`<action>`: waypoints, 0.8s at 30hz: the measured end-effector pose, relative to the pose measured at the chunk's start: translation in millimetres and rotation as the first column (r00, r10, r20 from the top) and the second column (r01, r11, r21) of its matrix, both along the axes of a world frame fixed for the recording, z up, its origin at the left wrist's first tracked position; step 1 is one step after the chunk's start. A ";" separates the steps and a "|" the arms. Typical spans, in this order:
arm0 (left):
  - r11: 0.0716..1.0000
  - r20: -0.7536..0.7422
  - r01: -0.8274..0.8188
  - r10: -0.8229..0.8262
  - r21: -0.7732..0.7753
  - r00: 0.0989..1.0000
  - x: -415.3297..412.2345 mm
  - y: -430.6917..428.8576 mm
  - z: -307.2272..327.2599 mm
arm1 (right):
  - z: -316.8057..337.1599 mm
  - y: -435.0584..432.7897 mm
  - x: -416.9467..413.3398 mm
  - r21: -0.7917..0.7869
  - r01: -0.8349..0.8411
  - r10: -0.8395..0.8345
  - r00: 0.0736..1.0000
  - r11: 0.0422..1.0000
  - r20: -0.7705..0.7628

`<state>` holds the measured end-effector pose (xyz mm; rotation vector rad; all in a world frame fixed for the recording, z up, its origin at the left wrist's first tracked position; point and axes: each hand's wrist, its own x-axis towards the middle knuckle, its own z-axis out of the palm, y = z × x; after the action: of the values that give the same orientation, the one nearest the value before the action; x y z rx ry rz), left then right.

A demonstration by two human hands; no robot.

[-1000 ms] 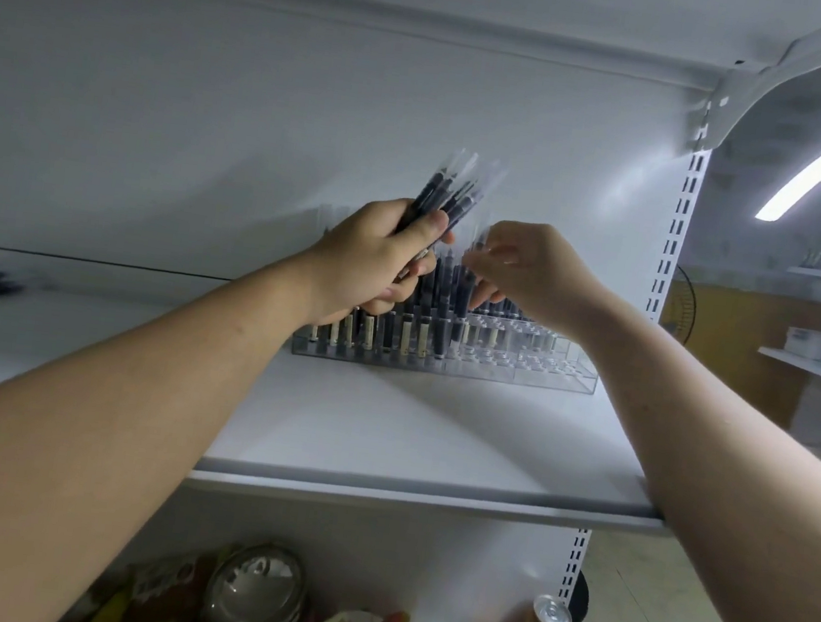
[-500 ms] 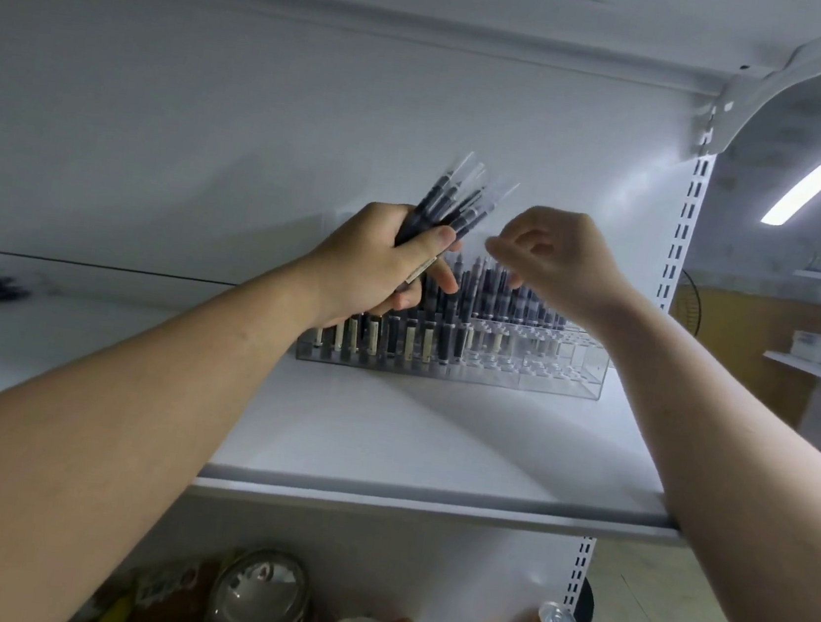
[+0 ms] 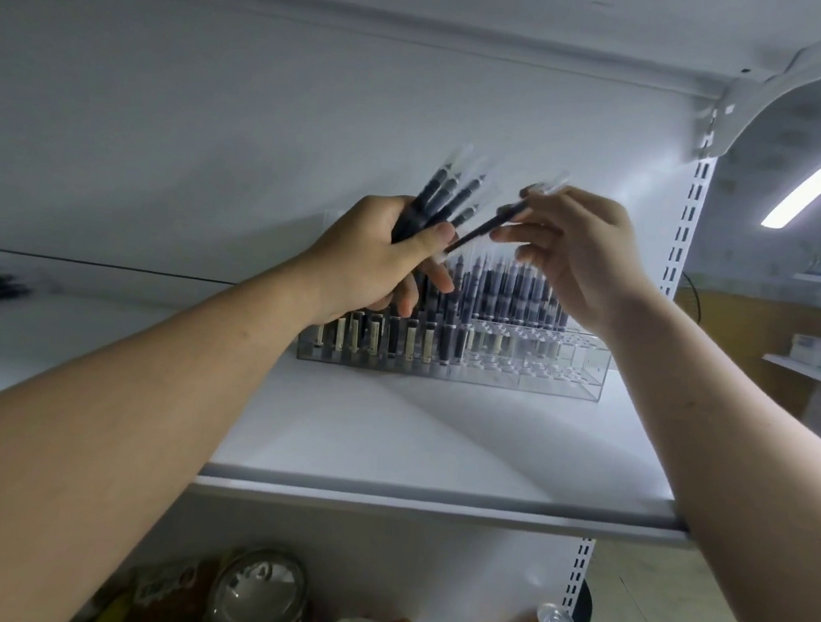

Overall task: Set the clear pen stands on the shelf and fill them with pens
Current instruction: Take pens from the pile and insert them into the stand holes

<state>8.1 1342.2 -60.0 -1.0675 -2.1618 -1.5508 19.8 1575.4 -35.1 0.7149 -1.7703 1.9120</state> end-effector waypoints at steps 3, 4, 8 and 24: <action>0.999 0.029 0.017 -0.018 0.045 0.999 -1.3 -1.2 -0.2 | 2.4 5.2 -3.3 0.019 0.188 -0.185 0.978 0.982 -0.095; 0.998 0.039 0.024 -0.026 0.051 0.999 -1.3 -1.1 -0.5 | 1.6 5.8 -4.3 0.080 0.251 -0.239 0.962 0.965 -0.134; 0.997 0.060 0.044 -0.048 0.058 0.997 -0.7 0.0 -0.9 | -5.8 3.7 -4.3 0.339 0.392 -0.312 0.912 0.855 -0.267; 0.998 0.035 0.045 -0.047 0.052 0.998 -3.3 0.4 0.1 | -15.8 -9.7 1.6 0.679 0.420 -0.294 0.908 0.602 -0.300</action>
<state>4.8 1342.6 -59.9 -1.0885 -2.1226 -1.6496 21.4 1565.7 -50.9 0.6529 -2.3590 0.7963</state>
